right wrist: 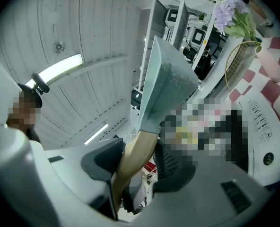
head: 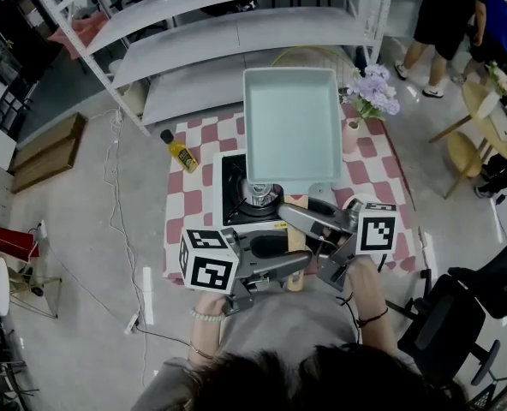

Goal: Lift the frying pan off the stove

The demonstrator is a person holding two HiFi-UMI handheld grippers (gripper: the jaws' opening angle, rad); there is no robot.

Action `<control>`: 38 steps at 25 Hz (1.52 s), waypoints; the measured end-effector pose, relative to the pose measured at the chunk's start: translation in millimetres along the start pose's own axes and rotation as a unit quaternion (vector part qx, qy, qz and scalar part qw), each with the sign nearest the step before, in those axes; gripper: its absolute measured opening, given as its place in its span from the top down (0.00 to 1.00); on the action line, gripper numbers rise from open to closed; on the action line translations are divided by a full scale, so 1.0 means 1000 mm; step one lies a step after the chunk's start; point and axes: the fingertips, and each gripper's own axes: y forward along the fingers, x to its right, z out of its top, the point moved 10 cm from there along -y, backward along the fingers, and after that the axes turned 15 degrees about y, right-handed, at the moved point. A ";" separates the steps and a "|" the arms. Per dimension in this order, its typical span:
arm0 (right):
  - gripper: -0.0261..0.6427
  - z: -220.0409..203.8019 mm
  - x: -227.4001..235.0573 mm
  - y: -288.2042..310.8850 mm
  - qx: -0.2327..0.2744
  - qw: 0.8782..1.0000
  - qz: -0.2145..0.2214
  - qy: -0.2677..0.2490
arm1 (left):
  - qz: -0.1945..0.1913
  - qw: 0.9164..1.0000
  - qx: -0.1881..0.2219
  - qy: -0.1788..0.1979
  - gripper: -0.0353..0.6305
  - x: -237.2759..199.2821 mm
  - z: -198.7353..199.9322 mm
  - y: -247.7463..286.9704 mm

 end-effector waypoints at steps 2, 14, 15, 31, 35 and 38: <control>0.64 0.001 -0.002 -0.001 0.002 1.000 0.002 -0.004 | -0.001 1.000 -0.001 0.004 0.69 0.001 0.002 0.000; 0.64 0.005 -0.014 -0.011 0.022 1.000 0.006 -0.021 | -0.012 1.000 -0.003 0.028 0.69 0.007 0.012 0.007; 0.64 0.005 -0.015 -0.012 0.024 0.999 0.006 -0.022 | -0.013 0.999 -0.003 0.029 0.69 0.007 0.012 0.007; 0.64 0.005 -0.016 -0.013 0.029 0.999 0.005 -0.017 | -0.018 1.000 -0.003 0.023 0.69 0.007 0.013 0.008; 0.64 0.003 -0.017 -0.011 0.030 0.999 0.020 -0.004 | -0.018 1.000 -0.003 0.022 0.69 0.007 0.013 0.009; 0.64 0.004 -0.015 -0.013 0.029 0.999 0.011 -0.012 | -0.019 1.000 -0.003 0.022 0.69 0.007 0.012 0.008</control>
